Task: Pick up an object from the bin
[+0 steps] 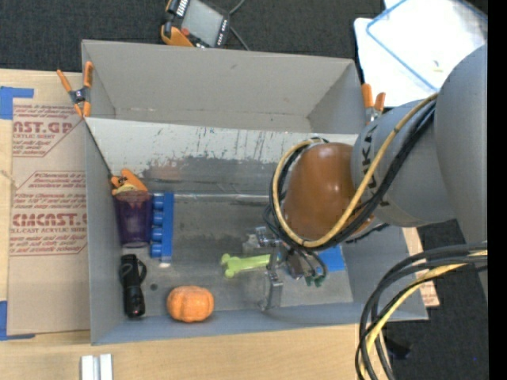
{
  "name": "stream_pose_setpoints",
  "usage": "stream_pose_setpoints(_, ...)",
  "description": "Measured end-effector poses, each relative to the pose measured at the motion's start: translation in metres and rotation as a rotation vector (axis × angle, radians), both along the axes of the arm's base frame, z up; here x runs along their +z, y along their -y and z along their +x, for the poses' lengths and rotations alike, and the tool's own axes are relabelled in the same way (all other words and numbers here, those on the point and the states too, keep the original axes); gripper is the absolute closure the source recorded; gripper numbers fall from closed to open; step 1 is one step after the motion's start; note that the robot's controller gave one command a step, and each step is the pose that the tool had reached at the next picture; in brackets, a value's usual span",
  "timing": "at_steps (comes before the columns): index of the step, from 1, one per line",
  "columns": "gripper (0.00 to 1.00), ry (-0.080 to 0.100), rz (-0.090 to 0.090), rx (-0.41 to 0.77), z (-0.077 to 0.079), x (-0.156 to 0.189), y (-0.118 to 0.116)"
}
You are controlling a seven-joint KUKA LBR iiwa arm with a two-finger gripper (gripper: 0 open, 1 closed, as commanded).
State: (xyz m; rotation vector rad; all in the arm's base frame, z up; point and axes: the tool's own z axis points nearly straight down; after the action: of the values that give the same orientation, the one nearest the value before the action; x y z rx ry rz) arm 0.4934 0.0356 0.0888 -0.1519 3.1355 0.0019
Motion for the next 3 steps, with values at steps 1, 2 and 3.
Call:
stream_pose_setpoints(1, 0.00, 0.019, 0.001, 0.040, -0.012, 0.069, -0.016)
stream_pose_setpoints(2, 0.00, 0.014, 0.003, 0.007, -0.002, -0.022, -0.002)
stream_pose_setpoints(3, 0.00, 0.021, 0.006, -0.104, 0.006, -0.019, -0.012)
